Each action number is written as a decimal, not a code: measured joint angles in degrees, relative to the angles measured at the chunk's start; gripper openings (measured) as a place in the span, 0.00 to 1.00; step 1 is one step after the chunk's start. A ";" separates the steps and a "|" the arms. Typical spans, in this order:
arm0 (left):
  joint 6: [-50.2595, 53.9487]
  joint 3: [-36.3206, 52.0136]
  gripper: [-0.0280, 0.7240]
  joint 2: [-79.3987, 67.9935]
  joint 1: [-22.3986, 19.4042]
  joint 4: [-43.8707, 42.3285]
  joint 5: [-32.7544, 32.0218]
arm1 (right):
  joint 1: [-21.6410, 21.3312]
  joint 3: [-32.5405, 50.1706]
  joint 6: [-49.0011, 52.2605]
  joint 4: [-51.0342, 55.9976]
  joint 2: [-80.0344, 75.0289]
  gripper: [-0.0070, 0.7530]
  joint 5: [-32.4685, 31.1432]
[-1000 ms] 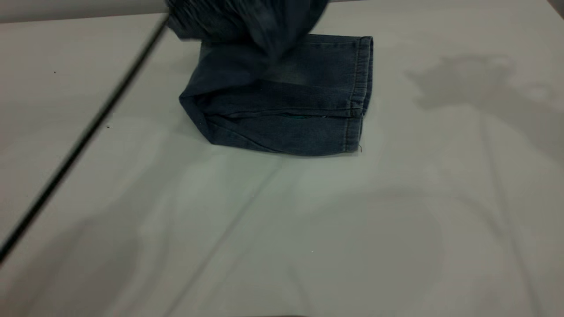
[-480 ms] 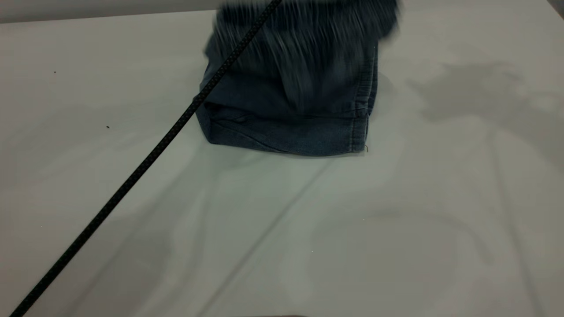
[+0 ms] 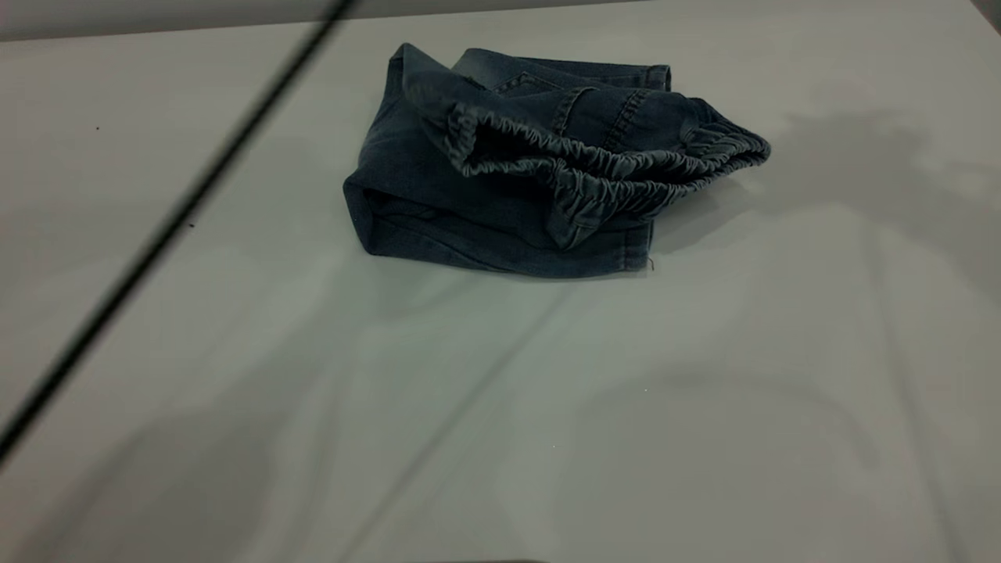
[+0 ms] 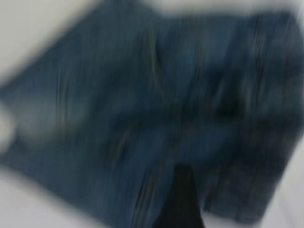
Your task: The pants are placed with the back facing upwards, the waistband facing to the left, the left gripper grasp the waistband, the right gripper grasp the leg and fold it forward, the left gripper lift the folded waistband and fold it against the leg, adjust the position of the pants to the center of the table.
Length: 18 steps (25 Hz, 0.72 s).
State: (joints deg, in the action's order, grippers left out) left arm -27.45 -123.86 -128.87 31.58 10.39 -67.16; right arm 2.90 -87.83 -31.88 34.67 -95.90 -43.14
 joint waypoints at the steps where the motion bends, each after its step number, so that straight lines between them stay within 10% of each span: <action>1: 1.72 0.00 0.80 0.05 0.00 -2.54 0.00 | 0.00 0.00 0.00 0.00 0.00 0.64 0.00; 18: 14.73 10.78 0.80 -0.21 0.00 -11.13 0.00 | 0.00 0.00 0.00 0.00 0.00 0.64 -0.02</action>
State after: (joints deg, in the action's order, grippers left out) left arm -12.71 -113.07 -129.07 31.58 -0.73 -67.16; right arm 2.90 -87.83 -31.88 34.67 -95.90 -43.16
